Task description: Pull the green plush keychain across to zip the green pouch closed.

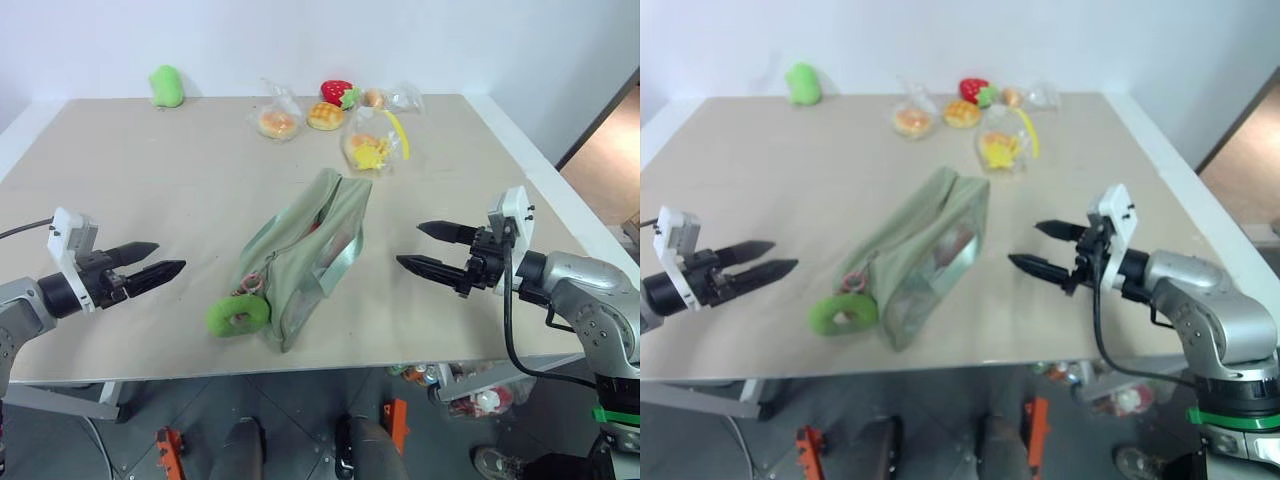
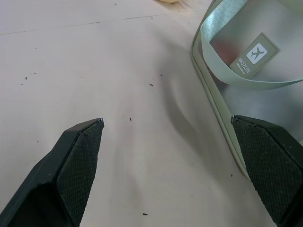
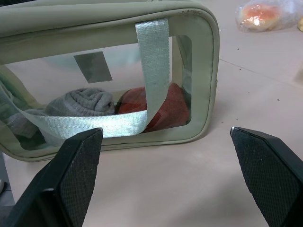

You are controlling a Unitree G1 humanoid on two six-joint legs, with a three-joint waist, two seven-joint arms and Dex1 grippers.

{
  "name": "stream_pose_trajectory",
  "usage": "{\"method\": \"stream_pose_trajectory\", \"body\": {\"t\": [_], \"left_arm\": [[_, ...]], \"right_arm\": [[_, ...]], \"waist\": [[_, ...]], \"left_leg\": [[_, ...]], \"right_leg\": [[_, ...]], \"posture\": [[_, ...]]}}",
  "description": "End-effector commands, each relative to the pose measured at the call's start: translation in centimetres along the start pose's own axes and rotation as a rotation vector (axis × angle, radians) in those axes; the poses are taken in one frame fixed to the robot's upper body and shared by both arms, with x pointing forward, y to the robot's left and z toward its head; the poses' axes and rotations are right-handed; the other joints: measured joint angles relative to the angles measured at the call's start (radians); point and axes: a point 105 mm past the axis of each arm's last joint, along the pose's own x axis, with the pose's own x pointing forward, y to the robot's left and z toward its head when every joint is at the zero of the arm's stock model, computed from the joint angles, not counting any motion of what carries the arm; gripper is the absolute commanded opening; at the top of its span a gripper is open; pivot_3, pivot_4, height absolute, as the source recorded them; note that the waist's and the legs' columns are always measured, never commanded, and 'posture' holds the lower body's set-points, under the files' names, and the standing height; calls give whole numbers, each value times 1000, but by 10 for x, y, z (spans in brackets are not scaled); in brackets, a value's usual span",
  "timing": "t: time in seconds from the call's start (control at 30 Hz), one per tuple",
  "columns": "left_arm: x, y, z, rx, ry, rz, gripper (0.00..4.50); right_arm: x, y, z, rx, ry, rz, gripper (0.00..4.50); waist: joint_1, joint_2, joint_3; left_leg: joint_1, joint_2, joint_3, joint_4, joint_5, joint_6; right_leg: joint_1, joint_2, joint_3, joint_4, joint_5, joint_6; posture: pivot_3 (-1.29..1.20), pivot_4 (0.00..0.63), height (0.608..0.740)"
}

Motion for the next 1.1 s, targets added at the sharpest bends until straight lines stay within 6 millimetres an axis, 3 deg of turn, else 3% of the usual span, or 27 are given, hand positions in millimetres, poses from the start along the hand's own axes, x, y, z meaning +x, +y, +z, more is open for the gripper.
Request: {"method": "stream_pose_trajectory", "body": {"t": [0.03, 0.3, 0.43, 0.53, 0.67, 0.83, 1.1], "left_arm": [[-3, -8, 15, 38, -46, -20, 4500], [12, -28, 37, 57, -89, -158, 4500], [10, -55, 69, 123, -137, -323, 4500], [11, -63, 83, 162, -170, -366, 4500], [22, -90, 106, 202, -232, -502, 4500], [30, -113, 113, 248, -240, -607, 4500], [35, -111, 104, 212, -217, -609, 4500]], "right_arm": [[2, 1, 7, -65, -6, 15, 4482], [1, 2, 11, -316, 116, 73, 4482], [-12, 4, 52, -496, 149, 169, 4482], [-13, 13, 65, -597, 173, 259, 4482], [5, 34, 79, -711, 164, 426, 4482], [32, 47, 82, -848, 161, 541, 4482], [60, 60, 101, -972, 110, 649, 4482]], "waist": [[0, 0, 0], [0, 0, 0], [-1, 0, 0], [-2, -1, 1], [-3, -2, 2], [-5, -2, 2], [-5, -2, 2]], "left_leg": [[0, 0, 0, 0, 0, 0], [0, 0, 0, 1, 0, 0], [1, 0, 0, 1, 0, 0], [-1, 0, 1, 0, 1, 0], [2, 0, 1, -1, 0, 0], [4, 0, 2, -1, 0, 0], [4, 1, 3, -1, 0, 0]], "right_leg": [[0, 0, 0, 0, 0, 0], [0, 0, 0, 0, 0, 0], [1, 0, 0, 0, 0, 0], [-2, 1, 1, 1, 0, 0], [0, 1, 2, 1, 0, 0], [2, 1, 4, 1, 1, 1], [1, 6, 13, 3, 1, 2]], "posture": [[0, 150, 740], [0, 150, 740], [0, 150, 740], [0, 150, 740], [0, 150, 740], [0, 150, 740], [0, 150, 740]]}}
